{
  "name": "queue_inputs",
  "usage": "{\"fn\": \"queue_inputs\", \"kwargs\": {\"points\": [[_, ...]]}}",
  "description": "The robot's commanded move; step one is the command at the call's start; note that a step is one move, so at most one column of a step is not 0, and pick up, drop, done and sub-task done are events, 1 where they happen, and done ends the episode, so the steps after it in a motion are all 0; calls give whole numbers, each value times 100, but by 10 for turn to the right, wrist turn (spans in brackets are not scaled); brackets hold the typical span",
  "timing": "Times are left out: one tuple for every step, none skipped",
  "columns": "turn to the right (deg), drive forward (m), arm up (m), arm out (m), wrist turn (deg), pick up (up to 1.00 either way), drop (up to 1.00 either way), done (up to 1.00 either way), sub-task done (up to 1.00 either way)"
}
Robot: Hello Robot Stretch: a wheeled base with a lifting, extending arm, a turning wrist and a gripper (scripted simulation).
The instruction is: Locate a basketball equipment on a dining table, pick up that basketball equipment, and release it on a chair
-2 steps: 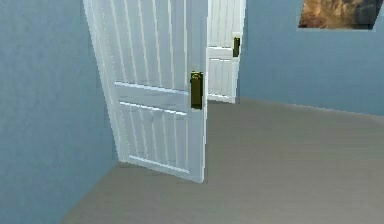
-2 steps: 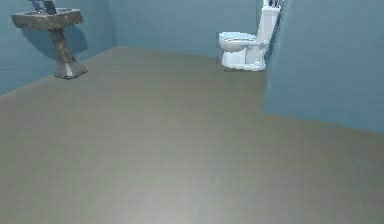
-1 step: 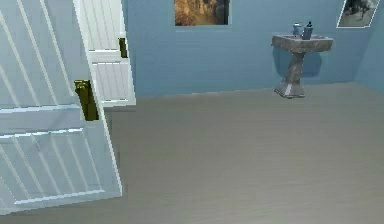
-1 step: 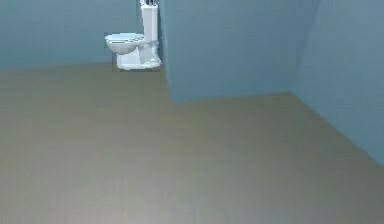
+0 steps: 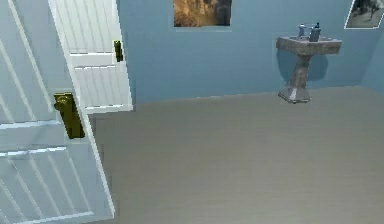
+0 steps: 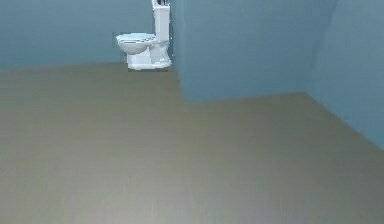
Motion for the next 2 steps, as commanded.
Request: {"fn": "queue_inputs", "kwargs": {"points": [[30, 0, 0, 0, 0, 0, 0, 0, 0], [0, 75, 0, 0, 0, 0, 0, 0, 0]]}}
